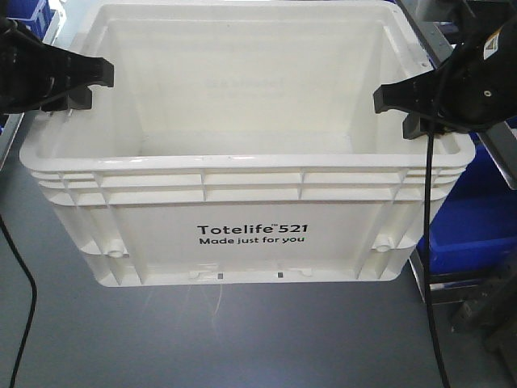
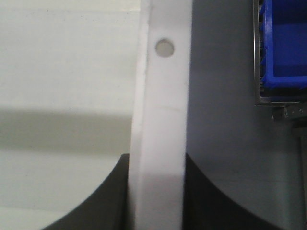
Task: Move bin from left to right shelf
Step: 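Keep the tote gripped with both grippers while the base turns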
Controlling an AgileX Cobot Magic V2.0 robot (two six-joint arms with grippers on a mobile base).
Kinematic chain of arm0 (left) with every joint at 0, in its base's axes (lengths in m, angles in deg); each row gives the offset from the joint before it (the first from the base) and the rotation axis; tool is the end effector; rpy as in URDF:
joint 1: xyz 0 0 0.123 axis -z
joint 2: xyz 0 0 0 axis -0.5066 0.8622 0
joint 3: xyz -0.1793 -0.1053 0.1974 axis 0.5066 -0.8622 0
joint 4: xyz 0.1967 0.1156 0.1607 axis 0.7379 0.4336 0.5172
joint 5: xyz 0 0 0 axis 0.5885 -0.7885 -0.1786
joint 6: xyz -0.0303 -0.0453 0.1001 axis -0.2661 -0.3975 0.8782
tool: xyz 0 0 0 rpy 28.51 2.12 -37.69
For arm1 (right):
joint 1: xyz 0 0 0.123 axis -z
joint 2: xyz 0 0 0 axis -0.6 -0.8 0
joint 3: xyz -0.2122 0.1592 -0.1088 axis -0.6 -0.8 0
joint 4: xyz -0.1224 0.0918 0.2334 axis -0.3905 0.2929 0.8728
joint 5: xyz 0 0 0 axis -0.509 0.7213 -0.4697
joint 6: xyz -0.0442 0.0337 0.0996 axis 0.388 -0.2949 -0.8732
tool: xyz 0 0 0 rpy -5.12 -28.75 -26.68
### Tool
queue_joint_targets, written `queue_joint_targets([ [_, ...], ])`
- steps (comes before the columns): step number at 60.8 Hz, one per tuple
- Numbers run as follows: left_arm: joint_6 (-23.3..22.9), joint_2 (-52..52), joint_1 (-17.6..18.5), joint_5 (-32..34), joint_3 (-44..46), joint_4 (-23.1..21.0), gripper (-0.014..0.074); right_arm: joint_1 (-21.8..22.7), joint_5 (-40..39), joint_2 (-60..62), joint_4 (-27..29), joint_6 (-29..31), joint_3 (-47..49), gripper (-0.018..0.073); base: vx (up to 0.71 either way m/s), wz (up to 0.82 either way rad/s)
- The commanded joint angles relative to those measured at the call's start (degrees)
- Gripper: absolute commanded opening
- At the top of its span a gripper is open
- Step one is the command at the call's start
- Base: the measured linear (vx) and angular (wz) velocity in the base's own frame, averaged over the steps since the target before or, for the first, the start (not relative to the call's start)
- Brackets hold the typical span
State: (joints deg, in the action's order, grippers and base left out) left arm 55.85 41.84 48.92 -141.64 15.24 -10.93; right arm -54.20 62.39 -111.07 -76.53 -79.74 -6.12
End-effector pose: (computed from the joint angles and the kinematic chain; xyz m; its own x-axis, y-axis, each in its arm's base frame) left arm 0.3068 -0.1005 0.3605 -0.8032 -0.0229 -0.5953 0.0890 0.9834 -0.1579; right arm 0.3137 0.0937 0.3398 -0.8736 -0.0305 -0.4858 -0.0812 0.9932 0.0837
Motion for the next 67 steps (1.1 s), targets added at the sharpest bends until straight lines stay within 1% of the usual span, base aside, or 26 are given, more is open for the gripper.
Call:
queue_joint_targets([
  [1,1.94,-2.46,0.0,5.59,2.27,2.88,-0.0008,0.31,-5.77,2.79,-1.98,0.89,2.09,0.0023,0.29,-0.04],
  [67,1.94,-2.46,0.0,5.59,2.27,2.88,-0.0008,0.31,-5.72,2.79,-2.14,0.89,2.09,0.0023,0.26,0.01],
])
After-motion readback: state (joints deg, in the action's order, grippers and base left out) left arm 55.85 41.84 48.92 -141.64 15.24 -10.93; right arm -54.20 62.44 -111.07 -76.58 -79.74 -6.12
